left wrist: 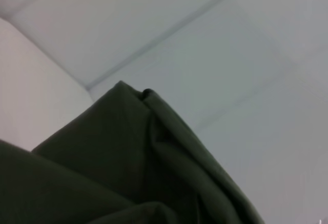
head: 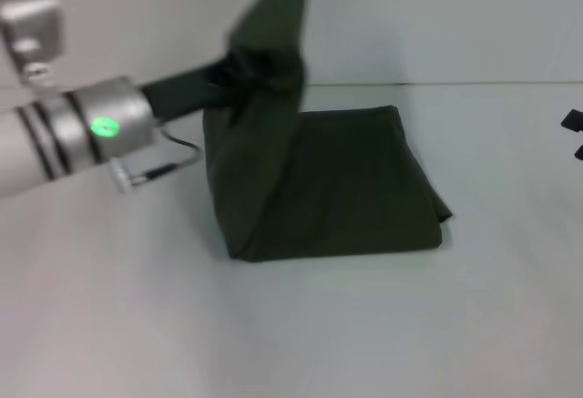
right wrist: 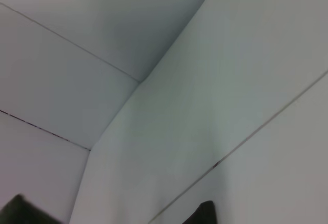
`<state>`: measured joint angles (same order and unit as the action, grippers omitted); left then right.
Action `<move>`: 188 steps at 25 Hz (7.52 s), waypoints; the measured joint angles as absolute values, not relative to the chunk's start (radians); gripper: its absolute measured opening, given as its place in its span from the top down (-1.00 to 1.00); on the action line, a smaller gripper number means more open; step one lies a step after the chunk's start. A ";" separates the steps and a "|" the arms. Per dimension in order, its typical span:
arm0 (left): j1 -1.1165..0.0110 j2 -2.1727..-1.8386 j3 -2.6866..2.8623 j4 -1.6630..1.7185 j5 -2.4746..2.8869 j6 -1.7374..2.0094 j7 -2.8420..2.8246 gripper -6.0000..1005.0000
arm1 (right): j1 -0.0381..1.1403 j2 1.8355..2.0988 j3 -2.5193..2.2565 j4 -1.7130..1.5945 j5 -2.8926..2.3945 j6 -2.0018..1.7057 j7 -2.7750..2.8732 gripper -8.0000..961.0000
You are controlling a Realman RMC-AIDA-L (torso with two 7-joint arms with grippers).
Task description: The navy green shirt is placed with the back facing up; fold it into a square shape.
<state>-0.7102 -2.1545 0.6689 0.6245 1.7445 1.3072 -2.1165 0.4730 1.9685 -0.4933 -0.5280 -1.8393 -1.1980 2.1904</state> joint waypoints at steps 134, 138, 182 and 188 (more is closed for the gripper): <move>-0.470 -2.113 0.606 0.618 1.539 1.381 -2.082 -0.90 | 0.813 1.996 -0.851 -0.659 -2.484 -1.127 2.624 0.17; -0.471 -2.112 0.600 0.618 1.537 1.383 -2.082 -0.90 | 0.768 1.993 -0.840 -0.769 -2.526 -1.145 2.683 0.17; -0.433 -2.159 0.774 0.631 1.882 1.379 -2.225 -0.90 | 0.451 1.941 -0.405 -0.607 -1.850 -1.486 2.142 -0.31; -0.430 -2.139 0.766 0.581 1.869 1.364 -2.028 -0.89 | 0.455 1.941 -0.401 -0.581 -1.851 -1.486 2.140 -0.31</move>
